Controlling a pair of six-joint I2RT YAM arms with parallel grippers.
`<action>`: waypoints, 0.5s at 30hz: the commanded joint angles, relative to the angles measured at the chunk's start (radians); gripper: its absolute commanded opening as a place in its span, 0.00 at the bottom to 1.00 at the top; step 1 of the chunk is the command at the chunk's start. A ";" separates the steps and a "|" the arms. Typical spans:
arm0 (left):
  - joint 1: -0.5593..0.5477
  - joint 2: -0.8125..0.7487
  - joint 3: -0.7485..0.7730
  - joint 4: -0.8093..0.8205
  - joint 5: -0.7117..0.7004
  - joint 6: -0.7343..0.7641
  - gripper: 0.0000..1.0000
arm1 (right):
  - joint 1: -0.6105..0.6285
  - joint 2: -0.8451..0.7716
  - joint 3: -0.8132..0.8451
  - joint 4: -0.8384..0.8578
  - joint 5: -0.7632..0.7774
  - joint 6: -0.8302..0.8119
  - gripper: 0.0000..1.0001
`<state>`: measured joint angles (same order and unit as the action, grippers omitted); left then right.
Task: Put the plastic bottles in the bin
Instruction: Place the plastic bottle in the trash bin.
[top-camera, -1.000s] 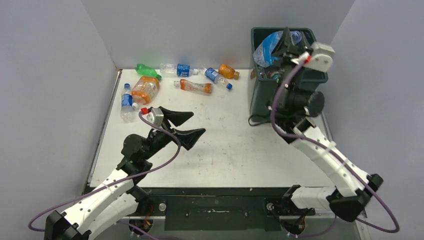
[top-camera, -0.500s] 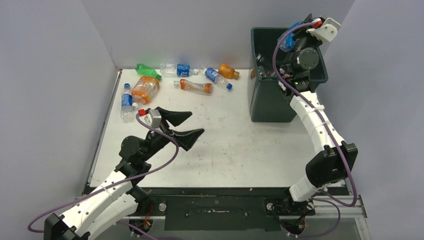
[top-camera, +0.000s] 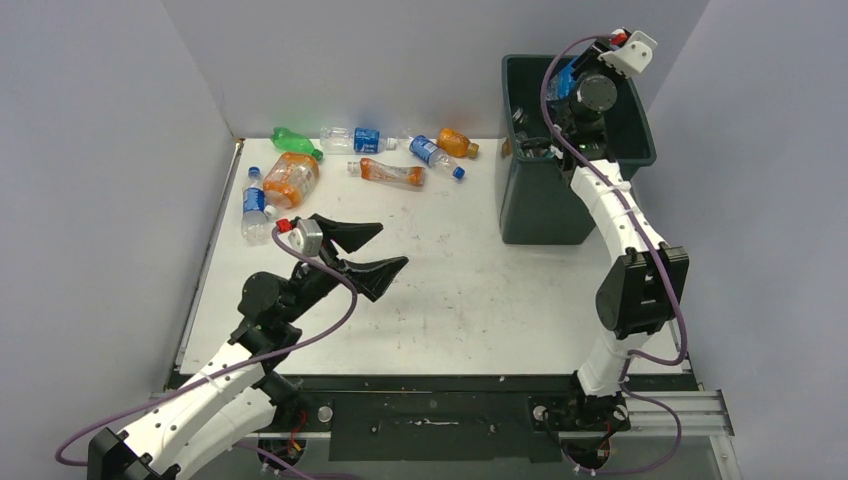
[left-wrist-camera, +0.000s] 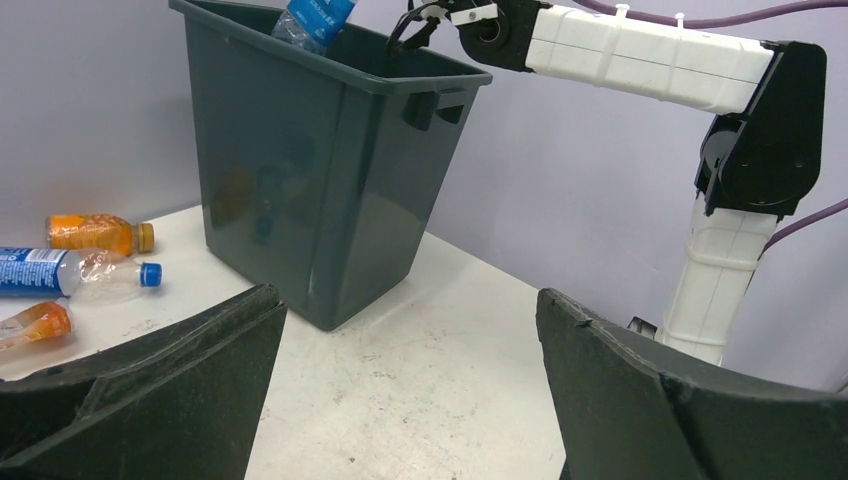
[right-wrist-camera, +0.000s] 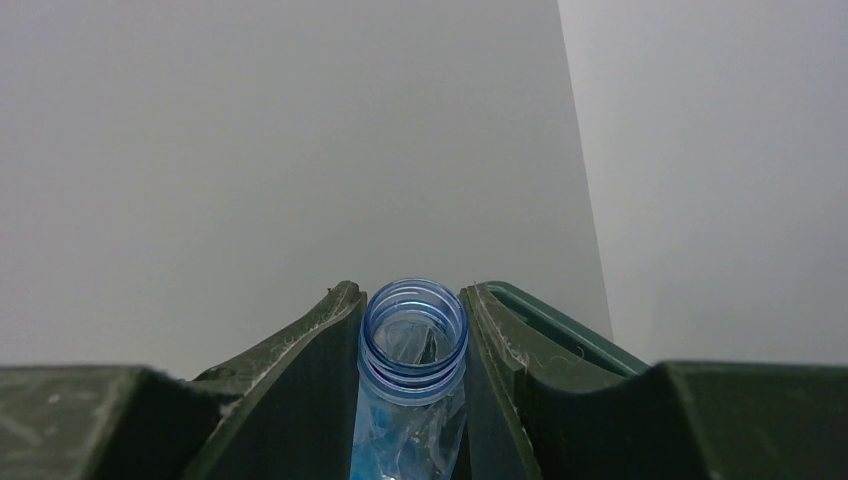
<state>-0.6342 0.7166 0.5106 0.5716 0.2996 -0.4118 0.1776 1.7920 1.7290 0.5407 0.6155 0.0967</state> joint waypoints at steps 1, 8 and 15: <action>-0.005 -0.006 0.016 0.018 -0.006 0.006 0.96 | -0.025 0.000 0.049 0.004 -0.018 0.061 0.05; -0.005 0.009 0.021 0.010 -0.006 0.007 0.96 | -0.036 0.032 0.044 -0.006 -0.028 0.062 0.06; -0.005 -0.031 0.010 -0.009 -0.108 0.034 0.96 | -0.035 0.071 0.067 -0.040 -0.105 0.114 0.21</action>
<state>-0.6342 0.7216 0.5106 0.5591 0.2794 -0.4065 0.1429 1.8481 1.7485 0.5060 0.5880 0.1661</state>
